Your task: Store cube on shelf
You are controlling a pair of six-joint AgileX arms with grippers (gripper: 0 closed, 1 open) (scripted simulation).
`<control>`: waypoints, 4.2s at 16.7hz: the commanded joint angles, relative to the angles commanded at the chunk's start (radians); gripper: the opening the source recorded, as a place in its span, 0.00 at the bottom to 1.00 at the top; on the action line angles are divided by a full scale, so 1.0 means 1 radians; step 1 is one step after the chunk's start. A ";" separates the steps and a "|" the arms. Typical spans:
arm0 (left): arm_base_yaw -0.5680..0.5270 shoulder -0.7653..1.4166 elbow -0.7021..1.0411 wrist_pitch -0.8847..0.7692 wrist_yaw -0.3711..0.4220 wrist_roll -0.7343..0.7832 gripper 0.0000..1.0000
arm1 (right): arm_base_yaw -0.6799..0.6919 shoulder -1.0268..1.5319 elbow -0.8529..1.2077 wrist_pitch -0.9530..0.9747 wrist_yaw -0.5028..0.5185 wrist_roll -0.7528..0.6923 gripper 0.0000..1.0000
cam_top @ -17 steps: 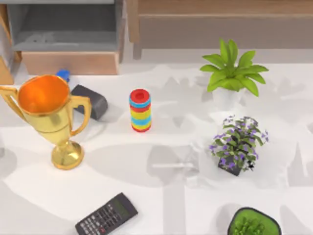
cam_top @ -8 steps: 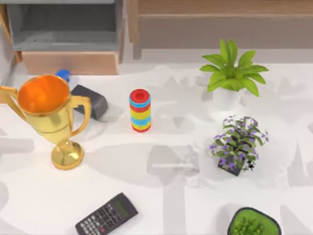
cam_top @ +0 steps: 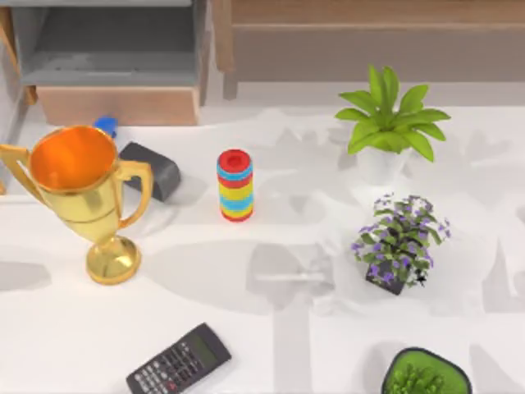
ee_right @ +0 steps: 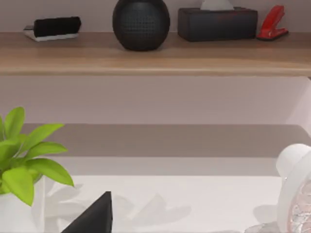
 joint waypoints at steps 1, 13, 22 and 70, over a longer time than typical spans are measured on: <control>0.017 -0.011 -0.034 0.017 0.017 0.001 0.00 | 0.000 0.000 0.000 0.000 0.000 0.000 1.00; 0.052 -0.036 -0.075 0.051 0.051 0.002 0.45 | 0.000 0.000 0.000 0.000 0.000 0.000 1.00; 0.052 -0.036 -0.075 0.051 0.051 0.002 1.00 | 0.000 0.000 0.000 0.000 0.000 0.000 1.00; -0.132 0.218 1.631 -2.384 -0.566 -0.912 1.00 | 0.000 0.000 0.000 0.000 0.000 0.000 1.00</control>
